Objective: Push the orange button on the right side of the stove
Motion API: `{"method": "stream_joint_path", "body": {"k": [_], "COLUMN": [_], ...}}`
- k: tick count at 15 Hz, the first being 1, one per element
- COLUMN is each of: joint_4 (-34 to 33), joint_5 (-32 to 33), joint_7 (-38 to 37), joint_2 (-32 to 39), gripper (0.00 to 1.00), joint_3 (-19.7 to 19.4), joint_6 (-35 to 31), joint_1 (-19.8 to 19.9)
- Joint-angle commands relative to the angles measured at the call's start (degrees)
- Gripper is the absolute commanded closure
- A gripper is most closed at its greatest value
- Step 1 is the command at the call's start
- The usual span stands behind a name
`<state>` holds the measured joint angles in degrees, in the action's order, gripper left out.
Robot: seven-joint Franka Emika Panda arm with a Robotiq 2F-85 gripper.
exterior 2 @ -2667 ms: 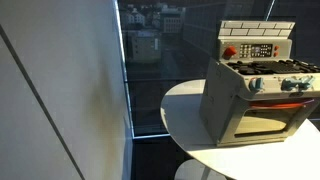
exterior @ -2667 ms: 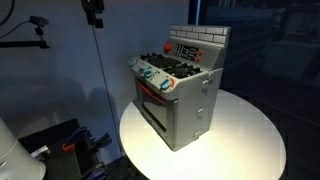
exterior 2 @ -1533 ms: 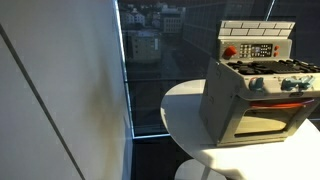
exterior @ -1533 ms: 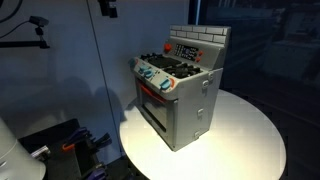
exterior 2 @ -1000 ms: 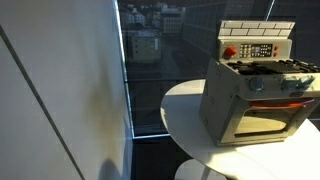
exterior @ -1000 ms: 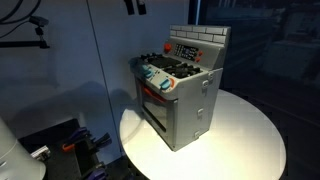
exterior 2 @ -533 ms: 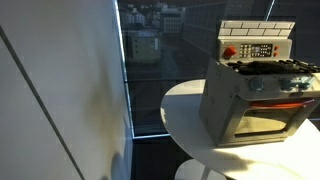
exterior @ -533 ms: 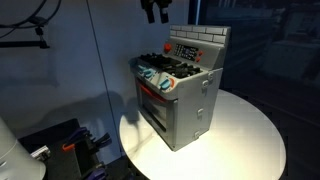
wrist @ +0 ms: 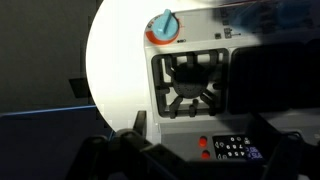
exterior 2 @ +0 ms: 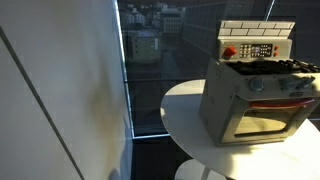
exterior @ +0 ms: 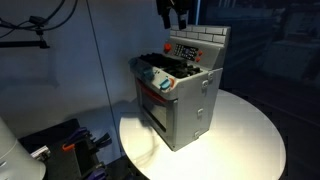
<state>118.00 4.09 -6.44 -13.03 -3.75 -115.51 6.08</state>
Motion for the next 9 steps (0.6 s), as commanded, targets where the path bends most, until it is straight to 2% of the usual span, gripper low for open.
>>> {"method": "stream_joint_path", "body": {"k": [1, 2, 9], "joint_4": [-3.58, -1.16, -1.88], "joint_5": [0.2, 0.03, 0.02], "joint_7": [0.46, 0.02, 0.02], "joint_2": [2.02, 1.09, 1.43], "gripper": [0.0, 0.0, 0.0], "joint_3": [-0.63, -0.48, -0.59], "joint_6": [1.38, 0.15, 0.17], "joint_1": [0.14, -0.06, -0.05]}}
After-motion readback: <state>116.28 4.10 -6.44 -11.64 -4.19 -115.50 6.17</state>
